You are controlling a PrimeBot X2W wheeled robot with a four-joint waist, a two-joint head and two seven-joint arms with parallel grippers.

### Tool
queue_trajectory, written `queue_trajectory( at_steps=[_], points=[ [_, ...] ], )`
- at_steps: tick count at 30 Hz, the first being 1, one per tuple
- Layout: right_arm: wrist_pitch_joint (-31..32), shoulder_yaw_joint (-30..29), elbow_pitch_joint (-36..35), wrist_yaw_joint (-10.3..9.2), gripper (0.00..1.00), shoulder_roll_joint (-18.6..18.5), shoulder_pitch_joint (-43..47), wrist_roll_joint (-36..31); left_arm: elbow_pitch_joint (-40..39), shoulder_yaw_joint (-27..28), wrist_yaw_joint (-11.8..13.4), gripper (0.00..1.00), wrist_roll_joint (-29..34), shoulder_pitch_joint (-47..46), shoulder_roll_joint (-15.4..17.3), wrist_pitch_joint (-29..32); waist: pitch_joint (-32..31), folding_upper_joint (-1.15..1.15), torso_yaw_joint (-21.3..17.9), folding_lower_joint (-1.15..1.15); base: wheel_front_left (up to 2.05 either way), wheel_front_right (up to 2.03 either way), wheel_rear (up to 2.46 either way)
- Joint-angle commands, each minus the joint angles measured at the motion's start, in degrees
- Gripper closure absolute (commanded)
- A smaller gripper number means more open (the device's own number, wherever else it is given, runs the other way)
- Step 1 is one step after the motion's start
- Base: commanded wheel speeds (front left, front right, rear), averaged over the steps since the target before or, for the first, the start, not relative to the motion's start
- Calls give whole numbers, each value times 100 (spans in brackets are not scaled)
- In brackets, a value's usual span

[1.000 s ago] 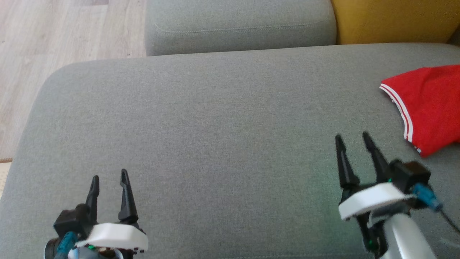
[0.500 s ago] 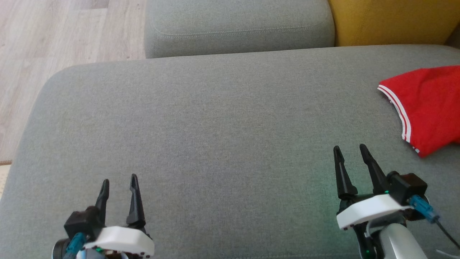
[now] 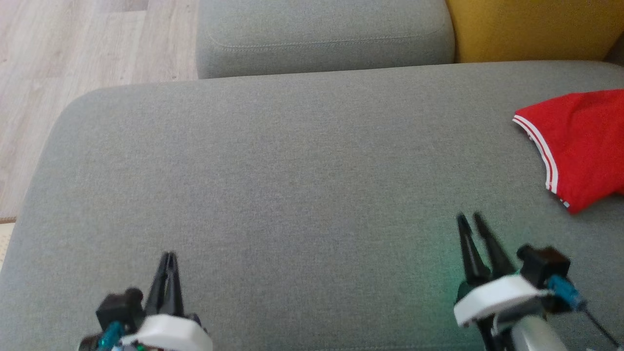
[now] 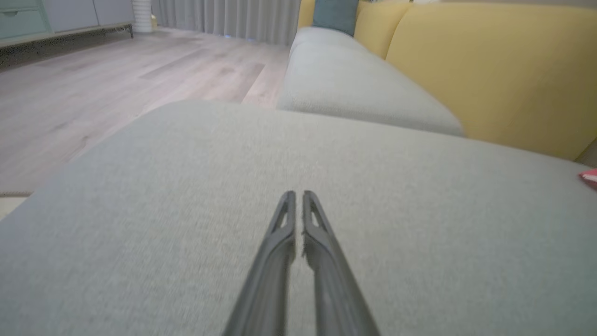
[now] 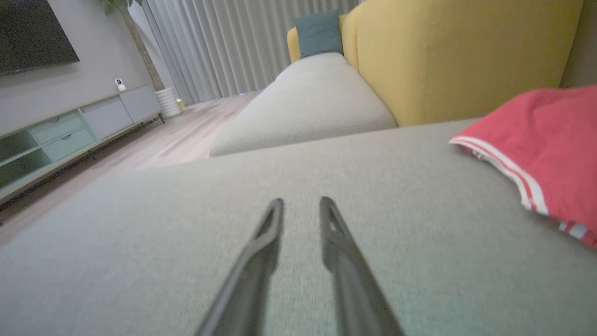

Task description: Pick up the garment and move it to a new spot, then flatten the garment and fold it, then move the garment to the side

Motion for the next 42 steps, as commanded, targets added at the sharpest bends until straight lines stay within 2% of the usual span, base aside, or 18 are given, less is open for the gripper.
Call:
queue_trajectory(
  at_steps=[1, 42],
  points=[
    [2, 0, 90, 0, 100, 2, 51, 6, 89, 0, -1, 100, -6, 30, 1, 3, 0, 0, 0, 1, 0, 0, 0],
    [531, -331, -117, -2, 100, -52, -4, 2633, 210, 368, -454, 100, -2626, -348, 85, 572, 23, 0, 38, 1, 0, 0, 0]
  ],
)
